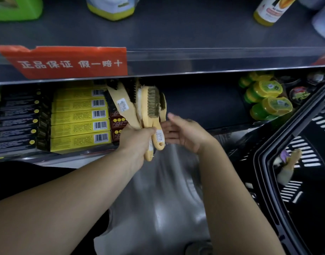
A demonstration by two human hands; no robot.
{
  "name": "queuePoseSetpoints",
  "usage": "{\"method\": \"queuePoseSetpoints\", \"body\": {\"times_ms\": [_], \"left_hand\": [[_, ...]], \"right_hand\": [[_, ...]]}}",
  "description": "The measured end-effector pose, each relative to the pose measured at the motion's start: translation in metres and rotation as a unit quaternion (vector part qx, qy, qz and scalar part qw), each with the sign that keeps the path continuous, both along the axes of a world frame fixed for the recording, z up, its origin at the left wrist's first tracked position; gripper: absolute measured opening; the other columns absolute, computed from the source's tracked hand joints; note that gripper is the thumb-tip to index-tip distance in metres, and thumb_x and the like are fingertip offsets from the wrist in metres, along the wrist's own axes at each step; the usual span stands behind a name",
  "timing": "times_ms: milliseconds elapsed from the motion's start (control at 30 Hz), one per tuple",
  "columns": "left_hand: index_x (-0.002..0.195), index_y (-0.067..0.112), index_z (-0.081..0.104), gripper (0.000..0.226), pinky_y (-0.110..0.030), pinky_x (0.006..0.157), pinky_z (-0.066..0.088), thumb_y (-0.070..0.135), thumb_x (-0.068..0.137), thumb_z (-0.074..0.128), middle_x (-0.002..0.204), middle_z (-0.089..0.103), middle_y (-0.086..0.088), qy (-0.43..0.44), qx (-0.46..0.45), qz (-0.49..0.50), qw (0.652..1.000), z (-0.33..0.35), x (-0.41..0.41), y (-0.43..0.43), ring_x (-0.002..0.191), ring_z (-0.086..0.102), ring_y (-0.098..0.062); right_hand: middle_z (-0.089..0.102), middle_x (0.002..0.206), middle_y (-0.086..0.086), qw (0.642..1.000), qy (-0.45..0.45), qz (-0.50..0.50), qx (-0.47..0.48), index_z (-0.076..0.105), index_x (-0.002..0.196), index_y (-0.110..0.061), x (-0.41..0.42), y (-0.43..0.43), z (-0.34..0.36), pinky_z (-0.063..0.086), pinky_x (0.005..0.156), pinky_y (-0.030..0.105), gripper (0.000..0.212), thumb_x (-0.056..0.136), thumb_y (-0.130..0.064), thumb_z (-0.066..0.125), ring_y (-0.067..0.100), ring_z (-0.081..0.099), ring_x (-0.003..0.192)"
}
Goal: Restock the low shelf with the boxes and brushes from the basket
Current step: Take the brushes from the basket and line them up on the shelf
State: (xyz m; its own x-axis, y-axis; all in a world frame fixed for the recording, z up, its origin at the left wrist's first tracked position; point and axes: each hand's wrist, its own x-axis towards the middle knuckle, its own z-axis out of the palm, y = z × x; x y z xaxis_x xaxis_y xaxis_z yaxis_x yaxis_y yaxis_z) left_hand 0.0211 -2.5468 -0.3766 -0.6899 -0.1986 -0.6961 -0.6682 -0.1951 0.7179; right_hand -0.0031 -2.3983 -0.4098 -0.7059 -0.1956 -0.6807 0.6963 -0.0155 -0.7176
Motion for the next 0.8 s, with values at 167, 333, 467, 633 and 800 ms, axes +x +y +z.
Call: {"method": "queuePoseSetpoints", "body": {"times_ms": [167,333,467,633,800], "left_hand": [[0.087,0.018,0.058,0.018,-0.024,0.038,0.050,0.006,0.079,0.070,0.080,0.068,-0.004,0.008,0.021,-0.036,0.999,-0.003,0.000,0.003,0.057,0.065,-0.015],[0.099,0.014,0.059,0.020,-0.041,0.048,0.056,0.009,0.082,0.069,0.093,0.069,-0.006,-0.026,0.015,-0.006,1.000,-0.004,0.001,0.001,0.071,0.065,-0.020],[0.105,0.014,0.054,0.029,-0.058,0.045,0.052,0.020,0.081,0.071,0.096,0.061,-0.009,-0.054,0.006,0.012,0.998,-0.005,-0.002,-0.001,0.078,0.060,-0.034],[0.083,0.020,0.057,0.021,-0.041,0.082,0.055,0.011,0.077,0.075,0.093,0.068,-0.004,-0.002,-0.002,0.021,1.000,-0.007,0.000,0.002,0.089,0.066,-0.024],[0.078,0.024,0.054,0.026,-0.018,0.046,0.047,0.008,0.077,0.074,0.078,0.063,0.007,0.035,0.028,0.024,0.999,-0.007,0.001,0.004,0.069,0.059,-0.009]], "right_hand": [[0.071,0.091,0.006,0.997,0.053,0.027,-0.052,0.063,0.107,-0.006,0.019,0.000,0.012,0.056,0.072,0.026,0.019,0.088,-0.006,0.061,0.015,0.069,0.081],[0.067,0.092,0.012,0.997,0.073,0.003,0.017,0.061,0.113,0.003,0.010,0.004,0.000,0.054,0.080,0.036,0.025,0.088,0.001,0.057,0.025,0.064,0.086],[0.061,0.077,0.004,0.979,0.046,-0.141,0.141,0.055,0.116,0.005,0.009,0.011,-0.037,0.051,0.060,0.024,0.024,0.093,0.002,0.046,0.014,0.058,0.065],[0.059,0.084,0.006,0.956,0.021,-0.168,0.240,0.054,0.121,-0.002,0.001,0.007,-0.073,0.045,0.058,0.025,0.027,0.095,-0.005,0.045,0.015,0.052,0.068],[0.067,0.100,0.014,0.948,0.048,-0.110,0.296,0.058,0.119,-0.003,-0.026,-0.003,-0.086,0.052,0.075,0.033,0.029,0.092,-0.005,0.048,0.023,0.059,0.083]]}}
